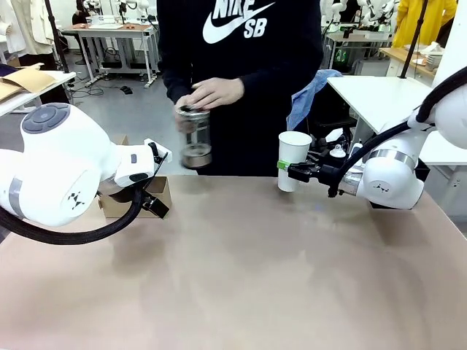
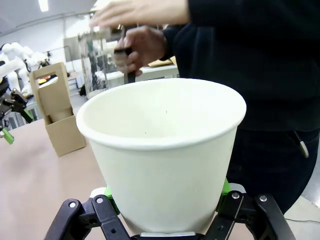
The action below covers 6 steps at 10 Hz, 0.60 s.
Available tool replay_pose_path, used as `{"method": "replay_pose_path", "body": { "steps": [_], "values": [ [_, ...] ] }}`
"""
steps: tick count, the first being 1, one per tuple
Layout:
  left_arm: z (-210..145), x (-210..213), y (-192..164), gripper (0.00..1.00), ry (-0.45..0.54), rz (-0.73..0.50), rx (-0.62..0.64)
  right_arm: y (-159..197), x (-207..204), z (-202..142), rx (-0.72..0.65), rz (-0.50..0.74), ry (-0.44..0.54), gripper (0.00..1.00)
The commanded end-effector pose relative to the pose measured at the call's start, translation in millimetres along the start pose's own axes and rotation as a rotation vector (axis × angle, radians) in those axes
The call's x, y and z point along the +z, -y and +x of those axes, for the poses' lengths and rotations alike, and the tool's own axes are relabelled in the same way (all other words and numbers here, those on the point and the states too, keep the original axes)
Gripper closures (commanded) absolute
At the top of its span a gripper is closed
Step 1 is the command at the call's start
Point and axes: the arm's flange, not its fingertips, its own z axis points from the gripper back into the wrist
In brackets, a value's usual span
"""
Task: Pour a drink into a cup and package it in a carrier.
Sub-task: When a person places the Paper Cup Lid on the 600 ml Paper Cup , lift the 600 ml Paper Cup.
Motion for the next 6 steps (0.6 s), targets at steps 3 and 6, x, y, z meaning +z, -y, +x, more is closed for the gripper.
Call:
{"method": "replay_pose_path", "body": {
  "steps": [3, 6],
  "values": [
    [0.0, 0.4, -0.4, 0.0, 0.001, -0.002, 0.001, -3.5, 0.2, 6.3, 0.004, -0.004, -0.002, 0.19],
    [0.0, 0.4, -0.4, 0.0, 0.001, -0.002, 0.001, -3.5, 0.2, 6.3, 0.004, -0.004, -0.002, 0.19]
  ]
}}
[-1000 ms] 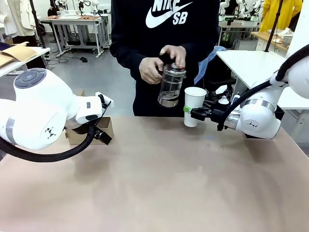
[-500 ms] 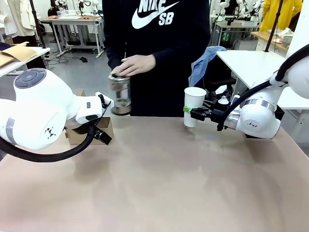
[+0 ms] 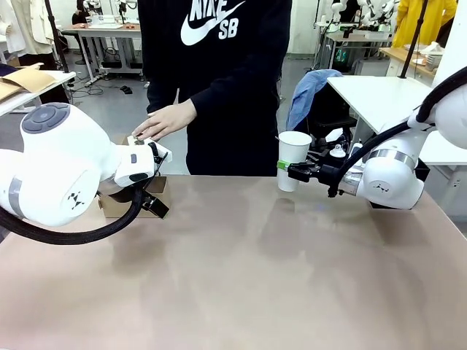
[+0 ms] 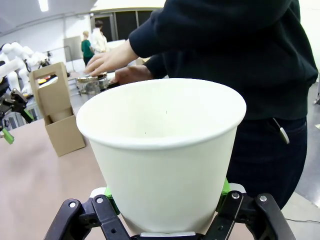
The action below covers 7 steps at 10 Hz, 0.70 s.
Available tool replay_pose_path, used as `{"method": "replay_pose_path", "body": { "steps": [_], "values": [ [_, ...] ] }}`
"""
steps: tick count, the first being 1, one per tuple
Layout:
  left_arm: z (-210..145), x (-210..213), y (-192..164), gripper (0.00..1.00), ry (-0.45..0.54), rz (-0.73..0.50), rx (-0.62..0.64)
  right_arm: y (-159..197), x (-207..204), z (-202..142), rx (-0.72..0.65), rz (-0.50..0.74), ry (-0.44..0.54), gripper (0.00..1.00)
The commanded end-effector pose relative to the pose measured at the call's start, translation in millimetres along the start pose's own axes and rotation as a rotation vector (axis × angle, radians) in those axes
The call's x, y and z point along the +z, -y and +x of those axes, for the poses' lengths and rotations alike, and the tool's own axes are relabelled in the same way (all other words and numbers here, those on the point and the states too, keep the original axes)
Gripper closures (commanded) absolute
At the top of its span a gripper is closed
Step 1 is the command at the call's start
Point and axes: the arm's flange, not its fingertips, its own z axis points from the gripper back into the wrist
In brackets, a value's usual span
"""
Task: Pour a drink into a cup and package it in a carrier.
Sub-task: When a person places the Paper Cup Lid on the 600 ml Paper Cup , lift the 600 ml Paper Cup.
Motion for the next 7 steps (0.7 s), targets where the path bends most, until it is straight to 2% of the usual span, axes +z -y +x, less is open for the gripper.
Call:
{"method": "replay_pose_path", "body": {
  "steps": [1, 7],
  "values": [
    [0.0, 0.4, -0.4, 0.0, 0.001, -0.002, 0.001, -3.5, 0.2, 6.3, 0.004, -0.004, -0.002, 0.19],
    [0.0, 0.4, -0.4, 0.0, 0.001, -0.002, 0.001, -3.5, 0.2, 6.3, 0.004, -0.004, -0.002, 0.19]
  ]
}}
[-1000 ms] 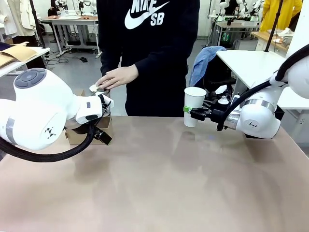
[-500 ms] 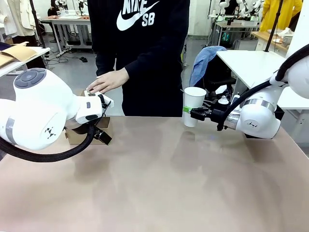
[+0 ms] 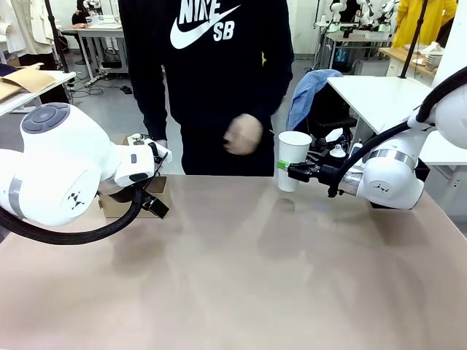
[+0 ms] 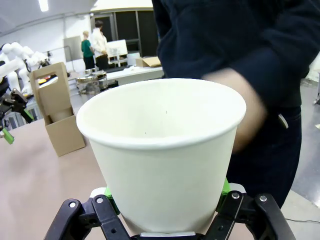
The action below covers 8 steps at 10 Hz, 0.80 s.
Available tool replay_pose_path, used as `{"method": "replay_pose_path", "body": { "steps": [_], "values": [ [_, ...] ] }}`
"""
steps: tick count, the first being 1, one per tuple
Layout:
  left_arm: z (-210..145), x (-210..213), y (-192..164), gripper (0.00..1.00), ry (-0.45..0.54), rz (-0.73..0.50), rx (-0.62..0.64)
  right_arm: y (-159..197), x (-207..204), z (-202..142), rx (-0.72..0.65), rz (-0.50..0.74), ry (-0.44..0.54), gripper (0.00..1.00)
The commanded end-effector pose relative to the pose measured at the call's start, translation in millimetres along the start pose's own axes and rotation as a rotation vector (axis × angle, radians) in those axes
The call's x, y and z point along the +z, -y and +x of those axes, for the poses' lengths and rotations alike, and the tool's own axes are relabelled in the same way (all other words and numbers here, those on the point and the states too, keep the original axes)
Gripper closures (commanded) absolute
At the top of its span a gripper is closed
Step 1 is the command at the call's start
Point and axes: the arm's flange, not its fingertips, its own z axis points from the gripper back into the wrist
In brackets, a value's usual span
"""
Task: Pour a drink into a cup and package it in a carrier.
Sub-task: When a person places the Paper Cup Lid on the 600 ml Paper Cup , lift the 600 ml Paper Cup.
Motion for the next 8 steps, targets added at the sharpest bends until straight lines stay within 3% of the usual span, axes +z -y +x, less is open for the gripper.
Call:
{"method": "replay_pose_path", "body": {
  "steps": [1, 8],
  "values": [
    [0.0, 0.4, -0.4, 0.0, 0.001, -0.002, 0.001, -3.4, 0.2, 6.3, 0.004, -0.005, -0.002, 0.19],
    [0.0, 0.4, -0.4, 0.0, 0.001, -0.002, 0.001, -3.4, 0.2, 6.3, 0.004, -0.005, -0.002, 0.19]
  ]
}}
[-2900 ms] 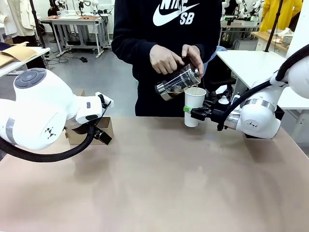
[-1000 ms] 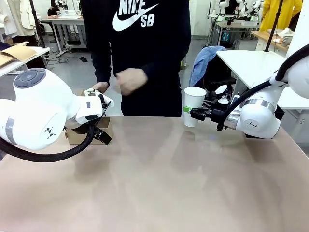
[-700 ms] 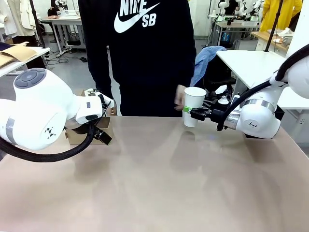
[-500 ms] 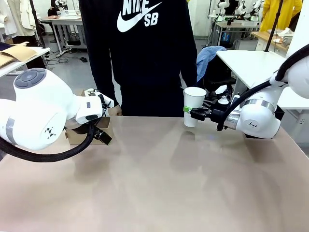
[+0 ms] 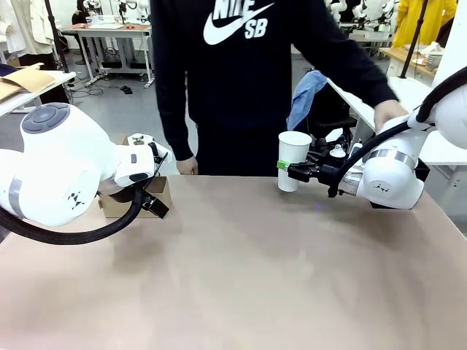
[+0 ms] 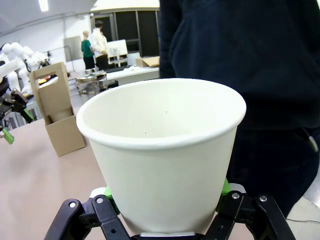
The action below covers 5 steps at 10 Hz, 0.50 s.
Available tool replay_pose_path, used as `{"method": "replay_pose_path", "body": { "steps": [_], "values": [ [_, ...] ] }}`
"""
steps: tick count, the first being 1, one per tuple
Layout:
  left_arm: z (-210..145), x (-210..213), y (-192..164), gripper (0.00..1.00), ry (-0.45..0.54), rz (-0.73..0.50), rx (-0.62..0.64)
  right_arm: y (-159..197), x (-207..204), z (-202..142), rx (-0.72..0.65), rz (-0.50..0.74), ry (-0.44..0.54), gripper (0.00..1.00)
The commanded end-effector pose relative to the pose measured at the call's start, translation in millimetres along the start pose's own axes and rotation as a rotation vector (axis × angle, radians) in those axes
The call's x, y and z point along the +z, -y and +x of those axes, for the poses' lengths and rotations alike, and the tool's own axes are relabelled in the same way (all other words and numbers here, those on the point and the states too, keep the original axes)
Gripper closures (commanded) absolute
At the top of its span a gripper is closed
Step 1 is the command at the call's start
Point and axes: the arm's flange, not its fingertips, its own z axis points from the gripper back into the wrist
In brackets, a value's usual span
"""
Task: Pour a drink into a cup and package it in a carrier.
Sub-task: When a person places the Paper Cup Lid on the 600 ml Paper Cup , lift the 600 ml Paper Cup.
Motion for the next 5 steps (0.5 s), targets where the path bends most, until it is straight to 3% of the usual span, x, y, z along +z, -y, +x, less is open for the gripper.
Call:
{"method": "replay_pose_path", "body": {
  "steps": [1, 5],
  "values": [
    [0.0, 0.4, -0.4, 0.0, 0.001, -0.002, 0.001, -3.4, 0.3, 6.3, 0.004, -0.005, -0.002, 0.19],
    [0.0, 0.4, -0.4, 0.0, 0.001, -0.002, 0.001, -3.4, 0.3, 6.3, 0.004, -0.005, -0.002, 0.19]
  ]
}}
